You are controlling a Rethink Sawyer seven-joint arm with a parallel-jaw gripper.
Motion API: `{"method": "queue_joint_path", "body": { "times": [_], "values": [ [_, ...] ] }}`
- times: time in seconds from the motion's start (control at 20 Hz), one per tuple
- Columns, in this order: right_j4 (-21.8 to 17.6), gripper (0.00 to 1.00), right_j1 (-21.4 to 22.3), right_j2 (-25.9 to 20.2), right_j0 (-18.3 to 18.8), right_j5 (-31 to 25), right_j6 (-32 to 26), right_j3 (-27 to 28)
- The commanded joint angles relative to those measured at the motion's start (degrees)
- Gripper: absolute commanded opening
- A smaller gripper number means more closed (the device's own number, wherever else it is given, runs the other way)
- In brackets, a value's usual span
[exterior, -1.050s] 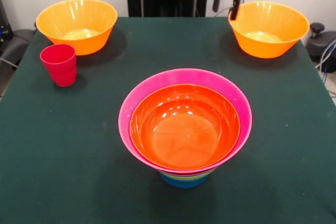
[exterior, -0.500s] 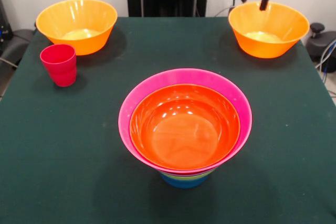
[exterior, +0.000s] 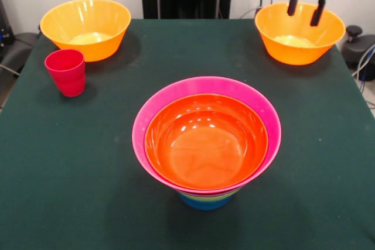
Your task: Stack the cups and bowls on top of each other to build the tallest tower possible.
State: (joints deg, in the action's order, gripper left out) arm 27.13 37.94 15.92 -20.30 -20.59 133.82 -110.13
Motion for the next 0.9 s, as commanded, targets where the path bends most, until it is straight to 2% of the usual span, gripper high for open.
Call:
{"method": "queue_joint_path", "body": {
  "times": [0.05,0.25,0.6,0.9],
  "values": [
    [2.78,1.00,-8.06,0.21,-1.67,-5.91,14.94,12.47],
    [3.42,1.00,-9.29,0.56,-2.22,-6.22,15.65,14.28],
    [2.76,1.00,-8.75,2.15,-2.59,-12.80,17.21,18.56],
    [3.10,1.00,-11.87,1.47,-2.09,-12.13,17.74,21.59]
  ]
}}
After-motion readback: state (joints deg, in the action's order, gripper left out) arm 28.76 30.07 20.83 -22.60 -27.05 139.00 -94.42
